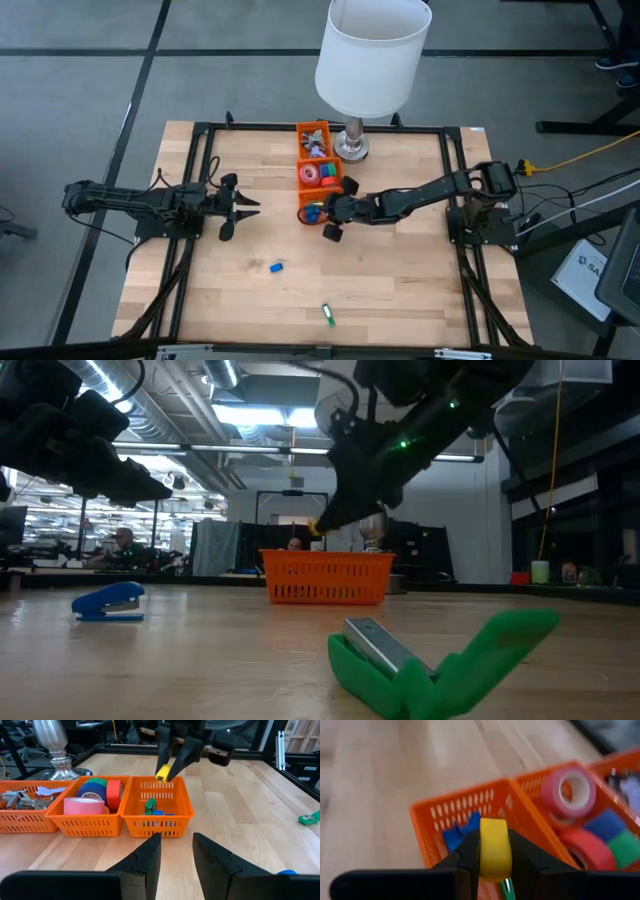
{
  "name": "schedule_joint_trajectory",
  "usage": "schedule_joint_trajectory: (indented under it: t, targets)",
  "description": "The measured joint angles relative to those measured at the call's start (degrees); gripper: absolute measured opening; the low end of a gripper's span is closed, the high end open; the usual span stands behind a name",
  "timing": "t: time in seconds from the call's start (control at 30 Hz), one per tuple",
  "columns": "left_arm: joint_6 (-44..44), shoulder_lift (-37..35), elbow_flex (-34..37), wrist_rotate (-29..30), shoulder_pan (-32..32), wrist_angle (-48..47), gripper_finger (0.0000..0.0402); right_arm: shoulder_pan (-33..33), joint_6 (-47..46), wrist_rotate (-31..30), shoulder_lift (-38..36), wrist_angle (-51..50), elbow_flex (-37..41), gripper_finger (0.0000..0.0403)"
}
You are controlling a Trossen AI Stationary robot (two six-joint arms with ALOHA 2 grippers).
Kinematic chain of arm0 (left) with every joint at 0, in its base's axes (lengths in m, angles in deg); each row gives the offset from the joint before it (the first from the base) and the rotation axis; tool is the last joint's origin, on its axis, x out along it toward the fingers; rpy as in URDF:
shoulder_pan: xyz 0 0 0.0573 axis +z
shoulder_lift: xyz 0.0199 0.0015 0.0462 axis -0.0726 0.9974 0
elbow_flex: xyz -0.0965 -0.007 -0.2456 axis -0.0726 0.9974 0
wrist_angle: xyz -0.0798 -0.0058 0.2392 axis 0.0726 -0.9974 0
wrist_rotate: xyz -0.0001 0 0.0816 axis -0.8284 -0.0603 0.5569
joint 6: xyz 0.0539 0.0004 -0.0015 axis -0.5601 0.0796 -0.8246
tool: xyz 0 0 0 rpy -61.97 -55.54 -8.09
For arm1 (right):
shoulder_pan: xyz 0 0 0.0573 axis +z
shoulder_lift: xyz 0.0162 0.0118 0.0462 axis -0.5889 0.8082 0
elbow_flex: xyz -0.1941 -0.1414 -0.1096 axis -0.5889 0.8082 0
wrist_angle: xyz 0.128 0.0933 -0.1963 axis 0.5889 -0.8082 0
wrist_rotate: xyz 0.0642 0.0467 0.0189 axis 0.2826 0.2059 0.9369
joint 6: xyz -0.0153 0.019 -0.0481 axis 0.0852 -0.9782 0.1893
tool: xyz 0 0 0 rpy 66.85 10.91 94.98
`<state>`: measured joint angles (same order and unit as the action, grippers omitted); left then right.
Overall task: Pick and place Stapler, Stapler remover, tape
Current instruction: Put the yellow stapler into the bottom orange basket, then put the green stapler into the bottom orange basket
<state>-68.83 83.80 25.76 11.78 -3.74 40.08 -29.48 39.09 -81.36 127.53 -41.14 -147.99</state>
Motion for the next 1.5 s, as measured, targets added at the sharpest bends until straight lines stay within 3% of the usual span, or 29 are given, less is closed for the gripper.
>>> schedule_joint_trajectory:
  t: [0.2, 0.47, 1.0, 1.5]
  targets:
    - [0.0, 0.0, 0.0, 0.0, 0.0, 0.0, 0.0107, -2.0, -0.8, 2.2, 0.9, -5.7, 0.1, 0.008]
    - [0.0, 0.0, 0.0, 0.0, 0.0, 0.0, 0.0109, -4.2, 0.5, 10.6, 1.2, -8.1, 0.0, 0.0094]
    - [0.0, 0.0, 0.0, 0.0, 0.0, 0.0, 0.0107, -4.4, 1.8, 10.9, 1.2, -7.5, 0.0, 0.0143]
    - [0.0, 0.0, 0.0, 0.0, 0.0, 0.0, 0.0108, -2.5, 5.3, 11.5, 1.2, -7.1, -2.5, 0.014]
